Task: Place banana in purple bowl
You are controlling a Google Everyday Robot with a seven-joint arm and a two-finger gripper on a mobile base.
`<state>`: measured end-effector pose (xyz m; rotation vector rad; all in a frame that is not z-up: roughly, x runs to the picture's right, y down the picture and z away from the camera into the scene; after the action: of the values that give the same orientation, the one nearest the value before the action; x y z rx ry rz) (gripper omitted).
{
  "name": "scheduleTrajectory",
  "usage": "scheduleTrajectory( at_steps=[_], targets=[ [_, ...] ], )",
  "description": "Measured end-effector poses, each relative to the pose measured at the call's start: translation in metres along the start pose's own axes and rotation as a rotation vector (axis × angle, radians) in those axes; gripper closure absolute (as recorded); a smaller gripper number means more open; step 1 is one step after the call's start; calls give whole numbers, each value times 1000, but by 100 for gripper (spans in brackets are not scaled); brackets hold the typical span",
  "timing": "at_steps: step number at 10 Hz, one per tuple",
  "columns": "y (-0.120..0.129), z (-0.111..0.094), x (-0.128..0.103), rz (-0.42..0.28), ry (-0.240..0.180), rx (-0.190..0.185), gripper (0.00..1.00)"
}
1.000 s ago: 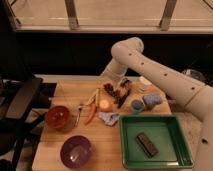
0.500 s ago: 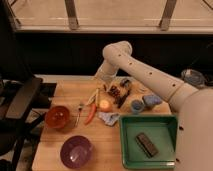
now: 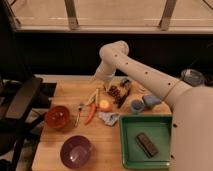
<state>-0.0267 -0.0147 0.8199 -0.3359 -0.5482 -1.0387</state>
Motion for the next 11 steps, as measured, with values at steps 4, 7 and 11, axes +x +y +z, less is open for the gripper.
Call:
scheduleTrajectory(
  at_steps=[4, 7, 11],
  targets=[
    [-5, 62, 6, -71, -10, -54, 35],
    [1, 87, 9, -93, -35, -61, 35],
    [-2, 118, 9, -104, -58, -45, 35]
  ],
)
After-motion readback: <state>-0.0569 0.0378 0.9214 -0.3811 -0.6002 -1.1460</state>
